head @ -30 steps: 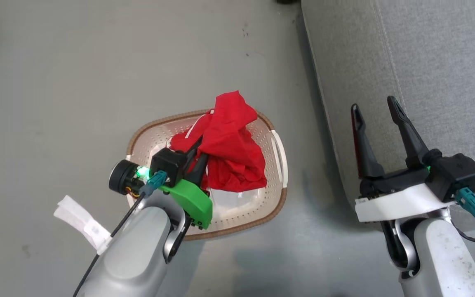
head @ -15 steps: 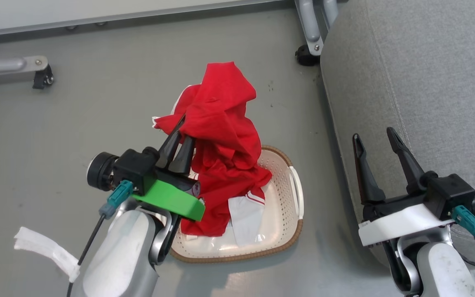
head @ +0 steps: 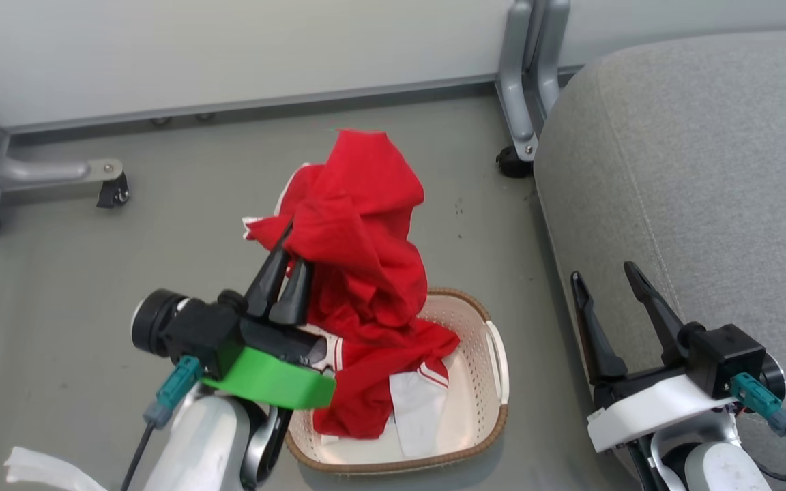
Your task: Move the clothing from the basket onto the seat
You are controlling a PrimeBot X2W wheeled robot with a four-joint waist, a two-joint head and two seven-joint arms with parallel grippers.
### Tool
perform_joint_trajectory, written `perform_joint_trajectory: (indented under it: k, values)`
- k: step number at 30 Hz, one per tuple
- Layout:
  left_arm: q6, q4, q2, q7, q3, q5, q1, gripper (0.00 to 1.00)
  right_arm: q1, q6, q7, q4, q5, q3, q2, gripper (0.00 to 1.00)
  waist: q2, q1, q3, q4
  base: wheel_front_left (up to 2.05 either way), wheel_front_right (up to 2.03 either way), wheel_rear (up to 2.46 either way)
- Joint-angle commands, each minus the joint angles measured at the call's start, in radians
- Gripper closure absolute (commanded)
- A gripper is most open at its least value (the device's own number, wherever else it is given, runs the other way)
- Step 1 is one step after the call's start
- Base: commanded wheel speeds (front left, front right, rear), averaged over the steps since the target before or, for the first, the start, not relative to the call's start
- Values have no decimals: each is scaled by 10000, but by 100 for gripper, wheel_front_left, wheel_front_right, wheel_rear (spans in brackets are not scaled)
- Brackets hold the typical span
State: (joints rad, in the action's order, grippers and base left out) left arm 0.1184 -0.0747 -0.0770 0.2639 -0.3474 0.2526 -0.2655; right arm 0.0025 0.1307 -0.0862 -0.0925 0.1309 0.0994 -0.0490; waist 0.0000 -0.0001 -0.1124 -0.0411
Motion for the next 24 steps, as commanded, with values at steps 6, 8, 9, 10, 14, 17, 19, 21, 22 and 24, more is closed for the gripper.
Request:
perform_joint_trajectory:
  k: [6,8,9,10,14,17,19,21,22,24]
  values:
    - [-84,274,82,6,67,-76,824,100,478,1,160,-8,186,128,-28,0,0,1,850,-99,0,0,0]
    - [-93,298,106,6,33,-54,962,100,581,1,207,-54,200,121,-30,0,0,1,960,-82,0,0,0]
    - [-91,313,113,6,13,-52,1003,100,617,1,238,-78,202,130,-28,0,0,1,977,-78,0,0,0]
    - [-85,305,116,6,-8,-58,1064,100,646,1,263,-101,228,154,-28,0,0,1,1002,-71,0,0,0]
    - [-77,256,132,6,-46,-30,1189,100,809,1,324,-138,262,200,-30,0,0,1,1092,-49,0,0,0]
    - [-77,283,147,6,-49,-15,1199,100,810,1,374,-190,276,200,-30,0,0,1,1094,-27,0,0,0]
    - [-80,289,149,6,-45,-17,1216,100,832,1,374,-194,263,209,-28,0,0,1,1094,-21,0,0,0]
    - [-83,308,153,6,-40,-27,1216,100,845,1,386,-213,275,208,-30,0,0,1,1079,-18,0,0,0]
    - [-81,313,155,6,-43,-24,1214,100,842,1,388,-219,276,207,-28,0,0,1,1072,-16,0,0,0]
    - [-76,331,160,6,-38,-31,1203,100,825,1,409,-227,272,229,-28,0,0,1,1052,-19,0,0,0]
